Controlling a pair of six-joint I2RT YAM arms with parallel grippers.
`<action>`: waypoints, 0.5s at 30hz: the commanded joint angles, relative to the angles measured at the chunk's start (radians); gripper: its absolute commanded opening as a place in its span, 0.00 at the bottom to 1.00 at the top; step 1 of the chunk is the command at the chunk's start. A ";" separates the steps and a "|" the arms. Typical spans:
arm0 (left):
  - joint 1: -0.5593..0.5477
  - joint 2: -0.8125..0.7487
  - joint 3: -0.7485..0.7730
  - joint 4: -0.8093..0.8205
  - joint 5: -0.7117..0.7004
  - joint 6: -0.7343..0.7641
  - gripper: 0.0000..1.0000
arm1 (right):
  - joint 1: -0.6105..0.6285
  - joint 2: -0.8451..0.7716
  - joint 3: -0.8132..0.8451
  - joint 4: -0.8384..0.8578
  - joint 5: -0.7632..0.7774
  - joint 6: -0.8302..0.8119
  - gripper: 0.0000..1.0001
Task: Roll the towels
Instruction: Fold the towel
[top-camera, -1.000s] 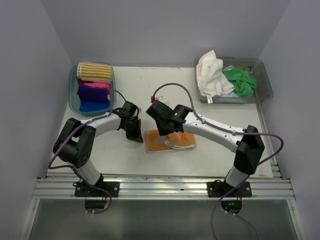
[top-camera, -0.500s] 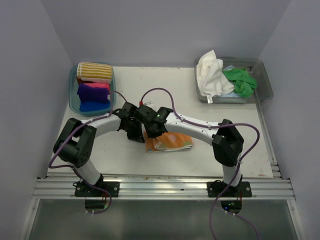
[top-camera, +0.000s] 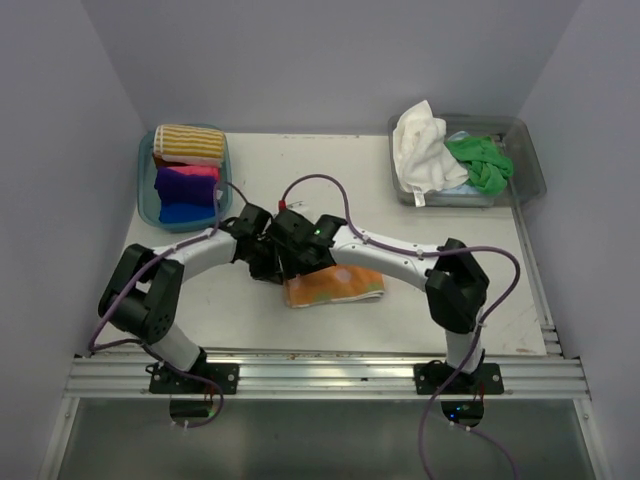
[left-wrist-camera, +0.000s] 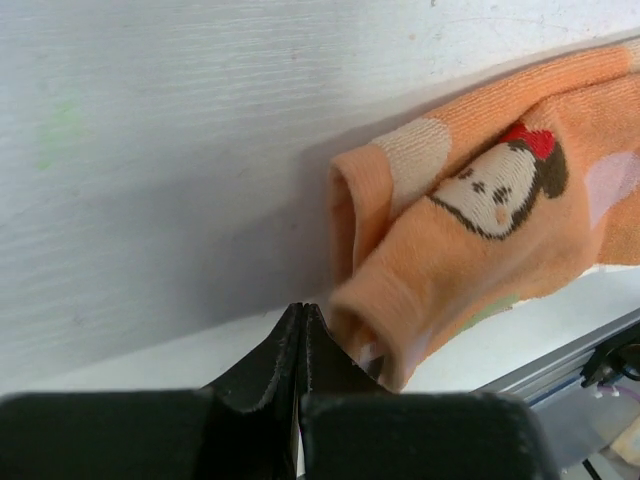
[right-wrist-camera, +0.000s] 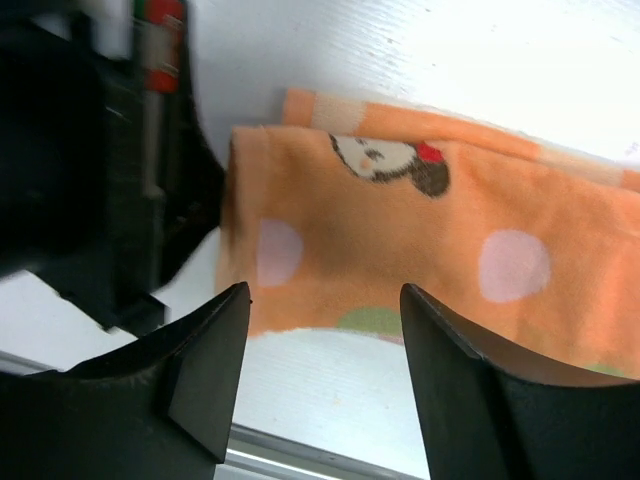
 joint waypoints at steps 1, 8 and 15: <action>0.030 -0.116 0.017 -0.079 -0.089 -0.019 0.00 | -0.017 -0.193 -0.055 0.040 0.068 0.003 0.65; 0.075 -0.259 0.117 -0.174 -0.193 -0.014 0.00 | -0.320 -0.482 -0.460 0.115 -0.009 -0.007 0.25; -0.117 -0.129 0.204 -0.110 -0.117 -0.037 0.00 | -0.446 -0.427 -0.521 0.192 -0.140 -0.073 0.15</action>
